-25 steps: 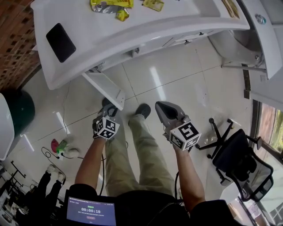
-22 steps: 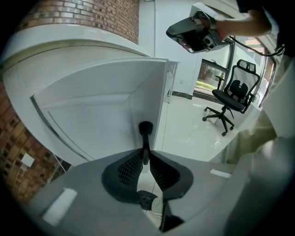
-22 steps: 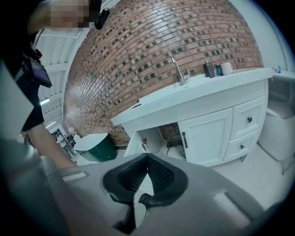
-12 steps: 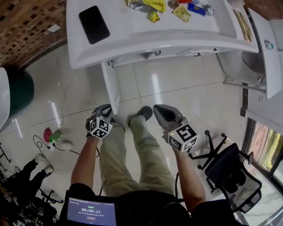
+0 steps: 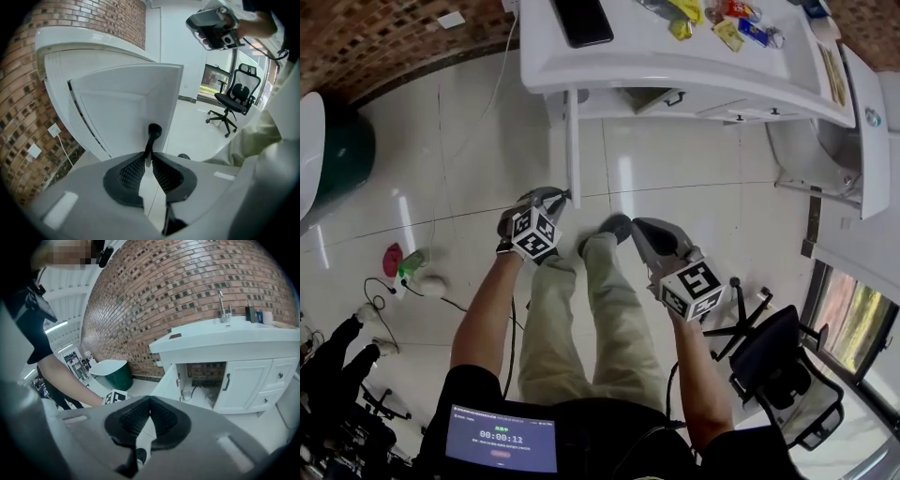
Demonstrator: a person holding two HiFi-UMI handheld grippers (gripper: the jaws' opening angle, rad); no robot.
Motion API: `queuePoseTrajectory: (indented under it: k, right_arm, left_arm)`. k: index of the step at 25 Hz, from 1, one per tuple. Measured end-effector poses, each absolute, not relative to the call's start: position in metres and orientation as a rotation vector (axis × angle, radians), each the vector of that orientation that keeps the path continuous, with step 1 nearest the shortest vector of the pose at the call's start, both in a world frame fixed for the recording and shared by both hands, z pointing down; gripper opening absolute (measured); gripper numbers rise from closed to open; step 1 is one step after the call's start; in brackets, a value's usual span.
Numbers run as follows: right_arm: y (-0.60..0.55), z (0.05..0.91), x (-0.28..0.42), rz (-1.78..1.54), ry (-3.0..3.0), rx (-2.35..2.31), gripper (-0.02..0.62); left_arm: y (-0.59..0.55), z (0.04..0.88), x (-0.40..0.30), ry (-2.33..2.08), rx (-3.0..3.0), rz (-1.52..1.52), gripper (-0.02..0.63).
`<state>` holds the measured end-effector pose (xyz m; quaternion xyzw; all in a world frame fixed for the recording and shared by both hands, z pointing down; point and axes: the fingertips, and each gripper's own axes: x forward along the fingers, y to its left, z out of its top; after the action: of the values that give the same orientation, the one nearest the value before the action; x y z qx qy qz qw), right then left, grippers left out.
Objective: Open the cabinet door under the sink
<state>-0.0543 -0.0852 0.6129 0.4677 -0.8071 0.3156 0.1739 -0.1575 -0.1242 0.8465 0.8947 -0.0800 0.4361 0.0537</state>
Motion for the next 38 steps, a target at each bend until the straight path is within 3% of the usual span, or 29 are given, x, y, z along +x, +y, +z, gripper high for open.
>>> queuePoseTrajectory:
  k: [2,4,8,15,25,31,38]
  right_arm:
    - [-0.079,0.598,-0.073,0.85,-2.301,1.302,-0.009]
    - [-0.072,0.579,-0.086,0.806,-2.317,1.296,-0.009]
    - [-0.065,0.54,-0.1,0.754,-2.342,1.312,-0.009]
    - [-0.017,0.474,-0.096,0.664,-2.333,1.329,-0.009]
    - [0.089,0.408,-0.112,0.554,-2.537,1.162,-0.009]
    - [0.19,0.371,-0.069,0.462,-2.583,1.181,-0.009]
    - [0.309,0.39,0.006,0.644,-2.516,1.268,-0.009]
  left_arm:
    - [-0.123,0.842,-0.167,-0.27,2.692,1.35,0.055]
    - [-0.123,0.832,-0.177,-0.332,2.666,1.349,0.015]
    - [-0.128,0.784,-0.187,-0.485,2.665,1.181,0.015]
    - [-0.057,0.63,-0.182,-0.624,2.753,0.791,0.018]
    - [0.103,0.44,-0.164,-0.717,2.841,0.493,0.015]
    - [0.178,0.388,-0.133,-0.824,2.865,0.422,0.015]
    - [0.266,0.333,-0.079,-0.675,2.985,0.422,0.015]
